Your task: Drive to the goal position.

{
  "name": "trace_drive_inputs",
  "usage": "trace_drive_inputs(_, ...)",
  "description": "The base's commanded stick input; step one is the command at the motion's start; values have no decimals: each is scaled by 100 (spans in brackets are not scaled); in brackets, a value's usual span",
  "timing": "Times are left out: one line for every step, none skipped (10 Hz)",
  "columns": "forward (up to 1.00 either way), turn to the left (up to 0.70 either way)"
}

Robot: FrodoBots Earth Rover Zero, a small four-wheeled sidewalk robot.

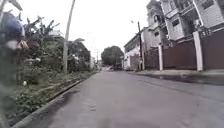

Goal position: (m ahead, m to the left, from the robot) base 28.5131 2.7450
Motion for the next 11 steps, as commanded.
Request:
trace_drive_inputs(100, 0)
trace_drive_inputs(100, 0)
trace_drive_inputs(100, 0)
trace_drive_inputs(100, 0)
trace_drive_inputs(100, 0)
trace_drive_inputs(100, 0)
trace_drive_inputs(100, 0)
trace_drive_inputs(100, 0)
trace_drive_inputs(100, 0)
trace_drive_inputs(100, 0)
trace_drive_inputs(100, 0)
